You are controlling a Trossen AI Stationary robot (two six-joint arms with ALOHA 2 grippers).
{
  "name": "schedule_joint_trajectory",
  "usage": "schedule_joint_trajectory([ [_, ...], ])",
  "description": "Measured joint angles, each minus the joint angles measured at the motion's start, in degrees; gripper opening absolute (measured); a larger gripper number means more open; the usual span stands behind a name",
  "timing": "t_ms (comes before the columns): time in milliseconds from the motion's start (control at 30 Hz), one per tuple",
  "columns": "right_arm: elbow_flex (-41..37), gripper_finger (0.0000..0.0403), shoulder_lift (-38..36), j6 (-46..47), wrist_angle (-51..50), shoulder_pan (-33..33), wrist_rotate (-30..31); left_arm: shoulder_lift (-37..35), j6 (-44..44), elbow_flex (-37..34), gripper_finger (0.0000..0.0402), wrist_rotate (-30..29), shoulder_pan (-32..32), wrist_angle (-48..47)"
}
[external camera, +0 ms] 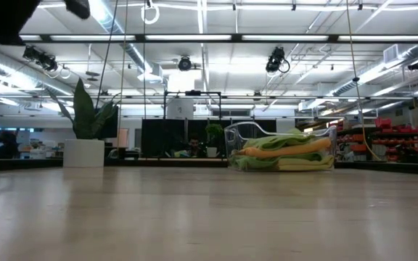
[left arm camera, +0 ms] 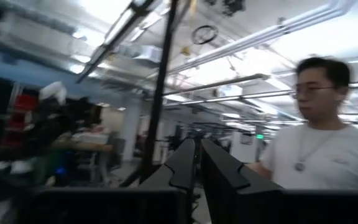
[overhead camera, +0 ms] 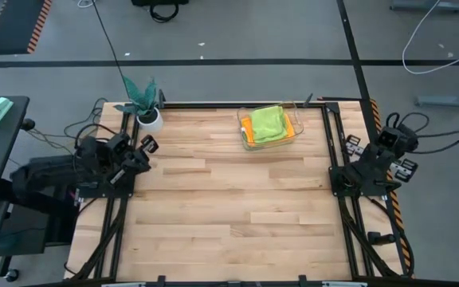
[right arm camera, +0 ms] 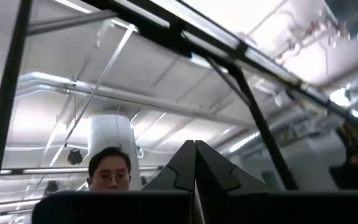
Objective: Fold microfiber towels
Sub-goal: Return to Home Position
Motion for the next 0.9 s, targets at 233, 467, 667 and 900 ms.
schedule_joint_trajectory([
  [233,-1.4,0.0016,-0.6,-2.4,1.5,-1.0,1.4,-2.5,-9.2,-5.6,0.0039,6.1,14.0,6.9],
  [467,-5.1,0.0016,-0.6,-6.2,8.0,-1.5,4.0,-2.5,-13.9,-8.7,0.0027,8.0,20.3,15.3],
  [667,-13.7,0.0016,-0.6,-8.5,23.3,-1.5,4.0,-2.5,-13.8,-10.4,0.0029,8.7,20.8,16.6],
  [900,-18.0,0.0016,-0.6,-9.3,27.5,-1.5,3.4,-2.5,-12.1,-10.4,0.0039,9.9,20.8,16.8],
])
